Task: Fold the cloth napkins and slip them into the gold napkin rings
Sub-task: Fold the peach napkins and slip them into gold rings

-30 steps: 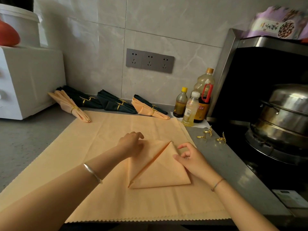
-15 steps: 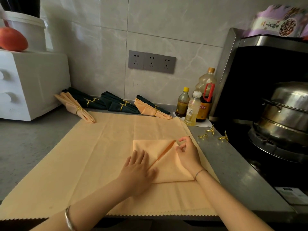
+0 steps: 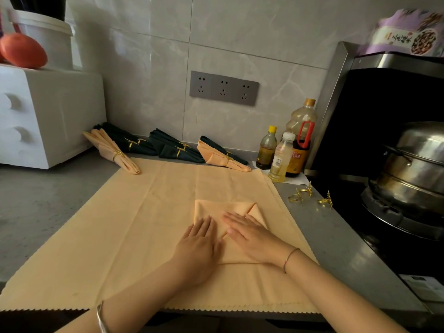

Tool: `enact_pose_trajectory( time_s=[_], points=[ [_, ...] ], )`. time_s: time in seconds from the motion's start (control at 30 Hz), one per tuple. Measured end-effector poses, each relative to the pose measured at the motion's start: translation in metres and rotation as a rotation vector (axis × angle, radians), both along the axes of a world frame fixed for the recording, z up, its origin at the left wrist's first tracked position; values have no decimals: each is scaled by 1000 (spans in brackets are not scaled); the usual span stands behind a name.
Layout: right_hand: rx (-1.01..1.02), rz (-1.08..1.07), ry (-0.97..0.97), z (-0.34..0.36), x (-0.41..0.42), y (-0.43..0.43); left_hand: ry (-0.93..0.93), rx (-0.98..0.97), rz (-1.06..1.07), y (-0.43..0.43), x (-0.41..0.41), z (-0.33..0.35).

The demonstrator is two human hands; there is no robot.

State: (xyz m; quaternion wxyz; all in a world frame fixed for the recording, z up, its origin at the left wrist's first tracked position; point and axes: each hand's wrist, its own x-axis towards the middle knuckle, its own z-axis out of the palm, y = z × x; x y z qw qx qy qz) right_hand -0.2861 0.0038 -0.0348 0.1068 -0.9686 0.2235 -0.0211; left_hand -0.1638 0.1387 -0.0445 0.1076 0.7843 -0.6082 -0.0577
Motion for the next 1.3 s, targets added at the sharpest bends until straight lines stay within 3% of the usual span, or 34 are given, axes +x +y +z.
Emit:
enact_pose_trajectory(
  time_s=[0.3, 0.5, 0.67, 0.77, 0.87, 0.93, 1.03, 1.17, 1.3],
  points=[
    [52, -219, 82, -1, -15, -47, -6, -79, -11, -4, 6, -10],
    [72, -237, 101, -1, -15, -57, 35, -97, -34, -3, 9, -13],
    [88, -225, -156, 13, -23, -45, 61, -81, -39, -2, 4, -5],
    [67, -23, -281, 24, -34, -15, 44, -86, -30, 0, 5, -8],
    [-130, 144, -124, 32, -53, 10, 38, -81, -29, -1, 5, -9],
    [-262, 149, -29, 35, -65, 16, 37, -83, -29, -2, 5, -8],
    [-285, 106, 7, 33, -76, 11, 44, -84, -34, -1, 6, -9],
    [-178, 11, -2, 28, -80, -7, 60, -79, -39, 0, 4, -9],
    [227, -79, -250, 24, -78, -24, 70, -72, -42, -1, 5, -7]
  ],
)
